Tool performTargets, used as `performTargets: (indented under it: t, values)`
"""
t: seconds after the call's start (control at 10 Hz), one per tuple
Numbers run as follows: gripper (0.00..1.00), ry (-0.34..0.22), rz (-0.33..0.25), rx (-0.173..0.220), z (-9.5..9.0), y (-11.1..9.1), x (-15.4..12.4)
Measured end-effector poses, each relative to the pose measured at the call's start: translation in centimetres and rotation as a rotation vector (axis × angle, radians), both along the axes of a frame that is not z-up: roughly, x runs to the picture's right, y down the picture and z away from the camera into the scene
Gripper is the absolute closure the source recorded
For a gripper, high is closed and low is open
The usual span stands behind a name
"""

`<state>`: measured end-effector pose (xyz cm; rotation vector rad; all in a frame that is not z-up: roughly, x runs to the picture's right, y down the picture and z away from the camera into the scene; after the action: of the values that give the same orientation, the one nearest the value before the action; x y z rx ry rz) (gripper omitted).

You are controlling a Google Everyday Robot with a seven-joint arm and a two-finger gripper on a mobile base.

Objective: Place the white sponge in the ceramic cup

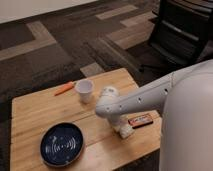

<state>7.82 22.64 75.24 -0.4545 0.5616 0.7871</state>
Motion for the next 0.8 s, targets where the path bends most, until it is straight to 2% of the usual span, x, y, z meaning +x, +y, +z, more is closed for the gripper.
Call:
performTargets:
  t: [0.1, 0.2, 0.4, 0.6, 0.7, 0.8]
  values:
    - [1.00, -0.024, 0.012, -0.019, -0.7, 1.3, -2.0]
    - [1.00, -0.078, 0.020, -0.031, -1.0, 2.1, -4.9]
    - [1.00, -0.189, 0.005, -0.031, -1.0, 2.1, -9.9]
    - [1.00, -0.269, -0.038, 0.013, -0.5, -0.5, -12.5]
    - [1.00, -0.274, -0.060, 0.048, 0.3, -2.7, -12.1]
    - [1.00, -0.273, -0.067, 0.064, 1.0, -3.9, -11.7]
